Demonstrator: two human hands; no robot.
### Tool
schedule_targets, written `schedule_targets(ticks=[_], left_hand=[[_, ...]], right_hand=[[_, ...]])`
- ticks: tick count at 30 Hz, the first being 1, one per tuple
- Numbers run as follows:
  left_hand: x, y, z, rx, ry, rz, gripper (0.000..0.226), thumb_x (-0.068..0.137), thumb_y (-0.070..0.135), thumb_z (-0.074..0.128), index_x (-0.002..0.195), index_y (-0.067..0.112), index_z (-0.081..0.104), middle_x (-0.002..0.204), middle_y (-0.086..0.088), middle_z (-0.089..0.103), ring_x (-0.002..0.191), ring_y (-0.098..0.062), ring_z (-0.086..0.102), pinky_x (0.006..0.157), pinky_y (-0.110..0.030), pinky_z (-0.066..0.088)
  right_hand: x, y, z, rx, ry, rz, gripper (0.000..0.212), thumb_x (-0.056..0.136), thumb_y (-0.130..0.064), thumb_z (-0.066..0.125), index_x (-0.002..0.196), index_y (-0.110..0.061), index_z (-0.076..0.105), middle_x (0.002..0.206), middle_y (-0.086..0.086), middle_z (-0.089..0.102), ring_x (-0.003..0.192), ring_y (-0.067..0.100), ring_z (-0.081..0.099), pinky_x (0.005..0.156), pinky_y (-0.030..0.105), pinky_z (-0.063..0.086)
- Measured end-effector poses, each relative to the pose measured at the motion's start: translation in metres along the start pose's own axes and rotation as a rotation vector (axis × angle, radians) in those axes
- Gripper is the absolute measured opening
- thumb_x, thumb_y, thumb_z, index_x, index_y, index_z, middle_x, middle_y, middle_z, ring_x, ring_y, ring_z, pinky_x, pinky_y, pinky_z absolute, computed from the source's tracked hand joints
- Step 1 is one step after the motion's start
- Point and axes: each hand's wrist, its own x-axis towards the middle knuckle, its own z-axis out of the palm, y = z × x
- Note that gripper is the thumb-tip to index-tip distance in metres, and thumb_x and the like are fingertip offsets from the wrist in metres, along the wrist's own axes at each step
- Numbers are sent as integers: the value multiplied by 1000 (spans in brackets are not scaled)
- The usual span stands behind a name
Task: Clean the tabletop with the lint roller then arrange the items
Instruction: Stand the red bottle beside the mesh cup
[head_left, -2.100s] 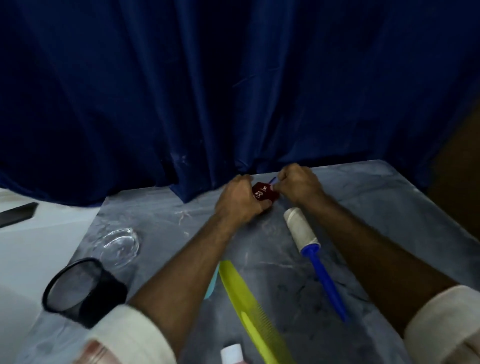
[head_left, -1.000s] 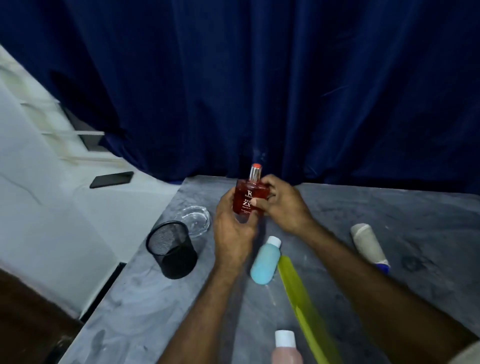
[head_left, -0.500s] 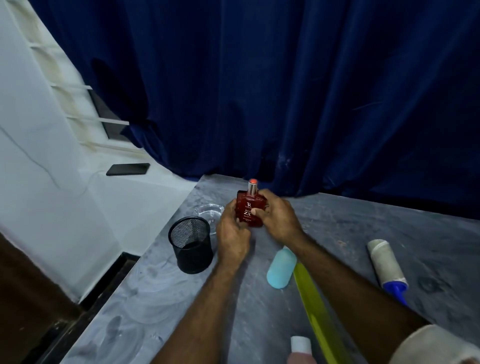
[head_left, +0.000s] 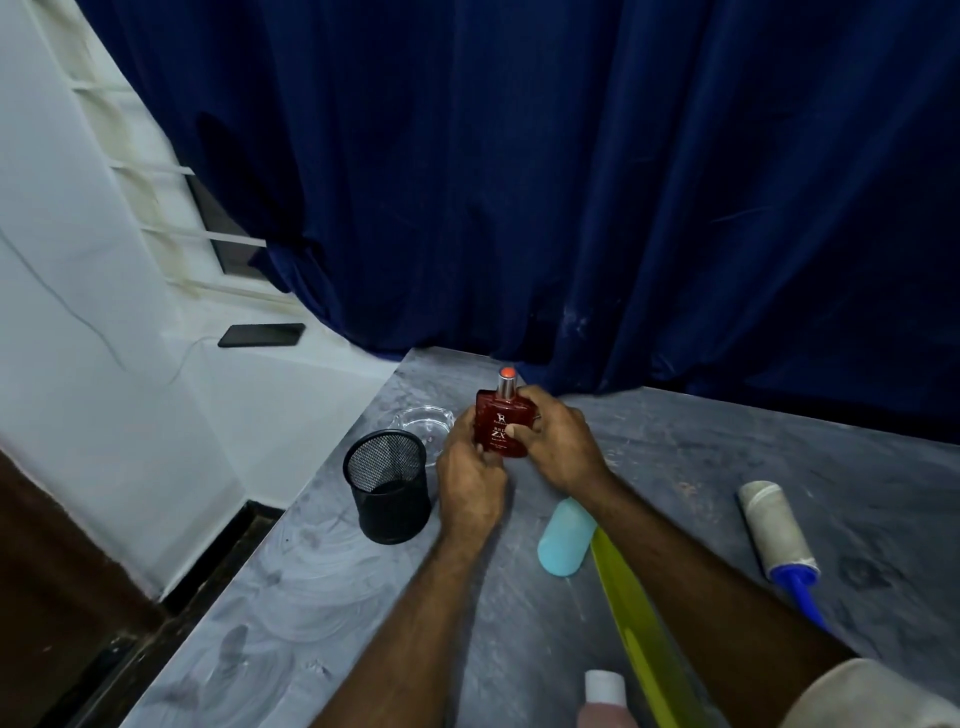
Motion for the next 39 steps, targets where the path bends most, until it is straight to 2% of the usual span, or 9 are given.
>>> schedule_targets(ticks=[8,12,14,16,22,26,31,36,39], left_hand=[[-5,5,-1,-29,-6,-13,74,79,-2,54,137,44,56,124,17,71,119,-3,67,103,-40,58],[-11,11,-6,-4,-35,-22,76,77,5,59,139,47,54,130,13,71,122,-8,67,103,-46,59],[-21,22,-14,54,-30,-44,77,85,21,65,158,29,42,154,1,59,142,-20,56,116,-49,49],[-34,30,-24,138,-19,-54,78,90,30,69,161,16,40,160,-5,53,146,-23,51,121,-44,43],[-81,41,-19,224,-206,104,58,83,27,73,140,19,66,132,6,73,118,-9,70,101,-17,52],[-81,45,-6,491,-338,206,48,80,42,70,121,17,72,111,-3,78,100,-22,74,89,-39,60],[-74,48,-1,715,-366,214,43,80,54,75,113,25,72,104,3,78,96,-21,72,80,-37,59],[-79,47,-8,582,-355,160,37,72,53,80,101,32,71,93,16,76,88,-9,72,78,-37,60],[-83,47,-13,436,-309,187,30,73,44,84,98,33,73,90,20,75,82,0,70,77,-35,61]], right_hand=[[-3,1,2,3,-4,7,48,93,-17,74,138,-24,56,126,8,71,110,22,71,98,45,59],[-7,0,-3,16,-17,41,65,92,-20,76,149,-23,46,133,9,69,112,21,71,98,45,59],[-10,-1,-17,40,-5,61,70,91,-20,76,152,-19,42,133,6,69,111,20,71,98,44,58],[-16,0,-37,-11,62,83,63,91,-18,74,148,-19,47,127,3,71,105,18,71,98,43,58],[-54,10,-85,-153,212,178,24,83,-17,67,108,-19,69,90,-6,72,85,16,68,83,26,52],[-88,18,-86,-178,198,230,7,84,-20,67,91,-20,69,85,-3,75,85,22,70,79,34,56],[-116,27,-76,-131,134,292,14,80,-28,78,87,-23,67,73,-10,72,78,14,70,78,32,56],[-125,35,-69,-94,164,279,13,83,-33,74,87,-23,67,69,-11,69,70,12,68,70,30,54],[-122,35,-71,318,217,406,13,93,-25,68,85,-15,69,73,7,75,57,18,67,58,37,57]])
